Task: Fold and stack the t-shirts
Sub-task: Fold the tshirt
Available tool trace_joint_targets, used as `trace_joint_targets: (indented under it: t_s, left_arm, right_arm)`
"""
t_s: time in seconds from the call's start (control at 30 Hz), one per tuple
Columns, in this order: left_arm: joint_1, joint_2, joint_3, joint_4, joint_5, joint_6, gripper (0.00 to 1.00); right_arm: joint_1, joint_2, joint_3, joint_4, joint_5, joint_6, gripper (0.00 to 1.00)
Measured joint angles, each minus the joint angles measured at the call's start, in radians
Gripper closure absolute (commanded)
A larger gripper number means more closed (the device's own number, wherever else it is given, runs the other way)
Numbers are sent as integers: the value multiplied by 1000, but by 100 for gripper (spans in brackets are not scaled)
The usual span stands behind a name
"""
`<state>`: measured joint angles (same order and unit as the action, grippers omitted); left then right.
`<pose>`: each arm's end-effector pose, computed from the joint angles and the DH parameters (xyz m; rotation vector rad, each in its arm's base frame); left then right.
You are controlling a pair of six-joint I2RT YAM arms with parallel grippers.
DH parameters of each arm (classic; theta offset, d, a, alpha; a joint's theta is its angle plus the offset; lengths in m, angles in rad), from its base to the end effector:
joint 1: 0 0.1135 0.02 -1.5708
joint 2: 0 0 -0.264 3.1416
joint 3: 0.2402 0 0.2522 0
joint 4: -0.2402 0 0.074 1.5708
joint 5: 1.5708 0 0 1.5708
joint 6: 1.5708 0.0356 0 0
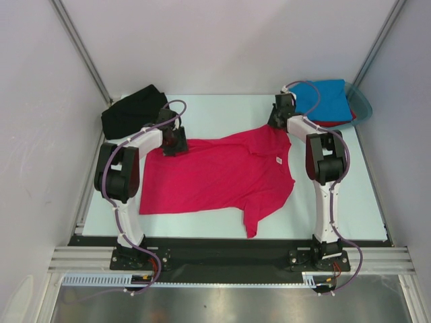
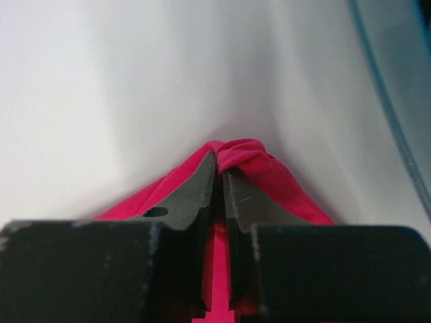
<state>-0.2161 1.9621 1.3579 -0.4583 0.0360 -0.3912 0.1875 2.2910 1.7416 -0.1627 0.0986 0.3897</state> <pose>0.3999 -0.0891 0.1720 -0.2198 2.6468 -0.2519 0.5088 0.0930 0.1637 0.2820 2.2684 0.1897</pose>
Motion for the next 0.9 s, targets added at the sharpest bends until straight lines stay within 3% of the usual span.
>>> trace_joint_targets:
  t_s: [0.03,0.07,0.13,0.23,0.4,0.6,0.9]
  left_arm:
    - [0,0,0,1,-6,0,37]
    - [0,0,0,3,-14,0,24]
    - [0,0,-2,10,-33,0,18]
    - [-1,-8,-11,26,-63,-5,16]
    - [-1,-46,-33,56,-151,-24,15]
    - [-1,-72,-22,78,-281,-43,14]
    - [10,13,98,50,-393,-60,13]
  right_arm:
    - [0,0,2,1,7,-3,74]
    - [-1,0,3,2,11,-4,68]
    - [-3,0,4,8,17,-16,50]
    - [-4,-3,1,19,16,-26,43]
    - [11,-63,-25,3,16,-54,41]
    - [74,-263,-111,-4,6,-83,39]
    - [123,-547,-261,-7,-17,-100,39]
